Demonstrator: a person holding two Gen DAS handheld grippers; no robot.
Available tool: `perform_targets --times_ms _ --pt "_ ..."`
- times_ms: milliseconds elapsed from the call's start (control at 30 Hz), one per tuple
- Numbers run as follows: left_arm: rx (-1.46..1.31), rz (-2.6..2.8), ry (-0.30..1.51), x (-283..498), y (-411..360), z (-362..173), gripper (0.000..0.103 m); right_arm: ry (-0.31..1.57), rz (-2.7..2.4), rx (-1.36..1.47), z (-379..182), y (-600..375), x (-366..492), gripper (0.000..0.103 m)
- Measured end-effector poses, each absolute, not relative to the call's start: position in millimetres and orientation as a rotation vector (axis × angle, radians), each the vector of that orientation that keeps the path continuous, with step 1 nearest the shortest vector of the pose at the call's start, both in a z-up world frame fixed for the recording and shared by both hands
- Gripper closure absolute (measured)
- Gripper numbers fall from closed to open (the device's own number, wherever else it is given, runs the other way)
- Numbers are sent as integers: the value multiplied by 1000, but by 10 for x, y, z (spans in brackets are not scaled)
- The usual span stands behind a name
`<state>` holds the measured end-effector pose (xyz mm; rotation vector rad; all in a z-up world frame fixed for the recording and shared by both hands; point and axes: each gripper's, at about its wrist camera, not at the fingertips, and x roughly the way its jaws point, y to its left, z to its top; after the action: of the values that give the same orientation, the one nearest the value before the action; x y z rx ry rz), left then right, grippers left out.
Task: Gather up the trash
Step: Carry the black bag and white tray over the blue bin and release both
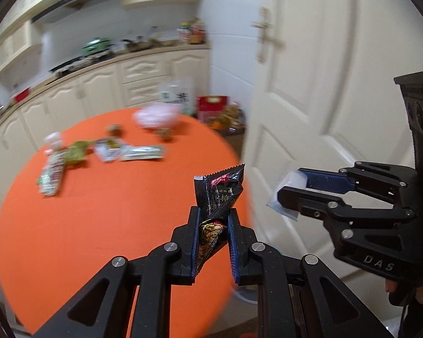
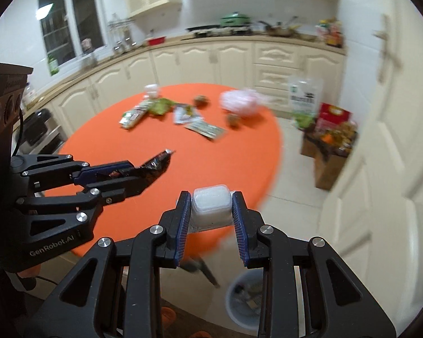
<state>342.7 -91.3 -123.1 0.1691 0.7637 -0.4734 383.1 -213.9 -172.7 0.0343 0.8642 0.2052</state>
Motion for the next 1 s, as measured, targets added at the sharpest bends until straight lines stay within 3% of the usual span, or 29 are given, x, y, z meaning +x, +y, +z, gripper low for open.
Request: perform_targets --times_ms 267,800,1000 --pt "273 -616 845 3297 -1937 -1624 89 937 62 104 -2148 -2944 3315 75" --pt "406 -627 1184 4086 -2971 -3244 88 1198 33 307 -3894 -3673 3465 76" --pt "417 -623 1246 4417 -3123 -3574 78 1258 35 342 -4286 -3751 3518 78"
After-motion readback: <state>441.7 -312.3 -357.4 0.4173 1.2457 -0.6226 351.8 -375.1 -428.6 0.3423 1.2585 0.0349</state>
